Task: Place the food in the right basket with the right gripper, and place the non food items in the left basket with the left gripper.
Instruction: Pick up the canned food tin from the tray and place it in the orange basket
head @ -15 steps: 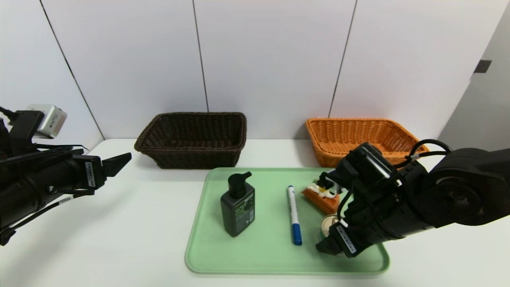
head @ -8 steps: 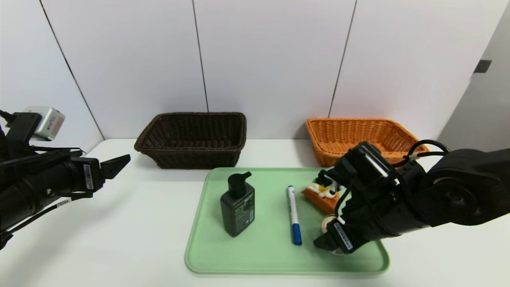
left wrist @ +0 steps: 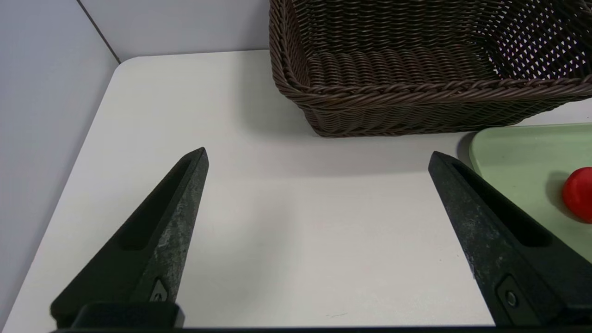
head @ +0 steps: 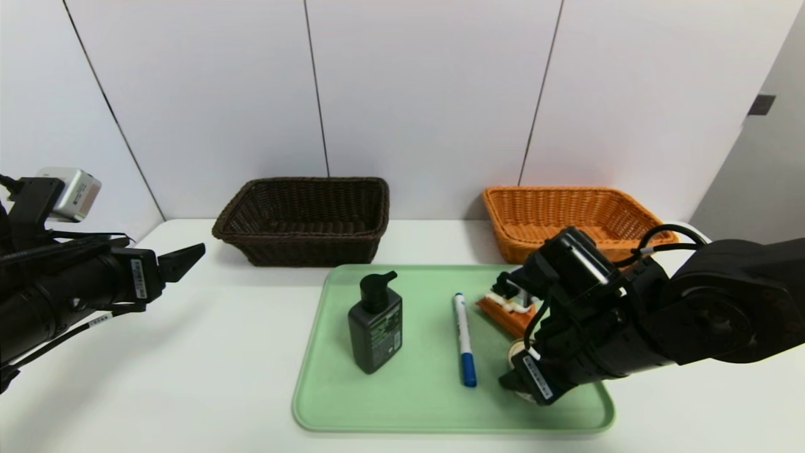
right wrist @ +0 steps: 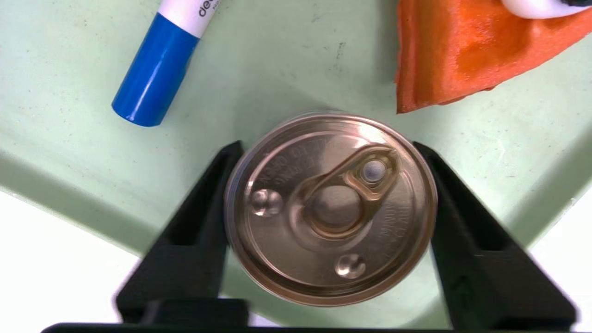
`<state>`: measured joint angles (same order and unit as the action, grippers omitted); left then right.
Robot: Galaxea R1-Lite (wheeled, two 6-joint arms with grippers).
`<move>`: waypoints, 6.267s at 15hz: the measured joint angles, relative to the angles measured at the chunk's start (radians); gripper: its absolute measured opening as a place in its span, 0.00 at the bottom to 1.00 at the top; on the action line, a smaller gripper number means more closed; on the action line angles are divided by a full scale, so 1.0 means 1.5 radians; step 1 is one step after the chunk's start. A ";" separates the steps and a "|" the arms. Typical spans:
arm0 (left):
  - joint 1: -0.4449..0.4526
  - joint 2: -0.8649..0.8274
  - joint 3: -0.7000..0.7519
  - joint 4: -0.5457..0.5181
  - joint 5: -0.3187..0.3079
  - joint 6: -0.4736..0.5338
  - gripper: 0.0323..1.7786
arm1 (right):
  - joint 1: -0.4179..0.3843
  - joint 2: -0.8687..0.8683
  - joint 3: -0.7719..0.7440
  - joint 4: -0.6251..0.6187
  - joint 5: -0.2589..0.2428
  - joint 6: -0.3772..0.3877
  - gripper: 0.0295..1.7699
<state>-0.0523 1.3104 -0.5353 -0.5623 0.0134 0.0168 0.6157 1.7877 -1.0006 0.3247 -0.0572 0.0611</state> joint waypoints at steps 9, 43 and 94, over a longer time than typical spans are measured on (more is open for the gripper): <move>0.000 0.003 0.001 0.000 0.000 -0.004 0.95 | 0.002 -0.026 -0.011 0.005 -0.004 -0.023 0.63; 0.000 -0.009 0.025 0.000 -0.001 -0.011 0.95 | -0.007 -0.153 0.099 -0.039 -0.135 -0.030 0.88; 0.001 -0.010 0.040 0.000 -0.003 -0.015 0.95 | -0.079 -0.124 -0.131 -0.036 -0.132 -0.016 0.62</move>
<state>-0.0504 1.2951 -0.4751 -0.5617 0.0096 -0.0053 0.4979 1.6011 -1.1972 0.2713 -0.2557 0.0374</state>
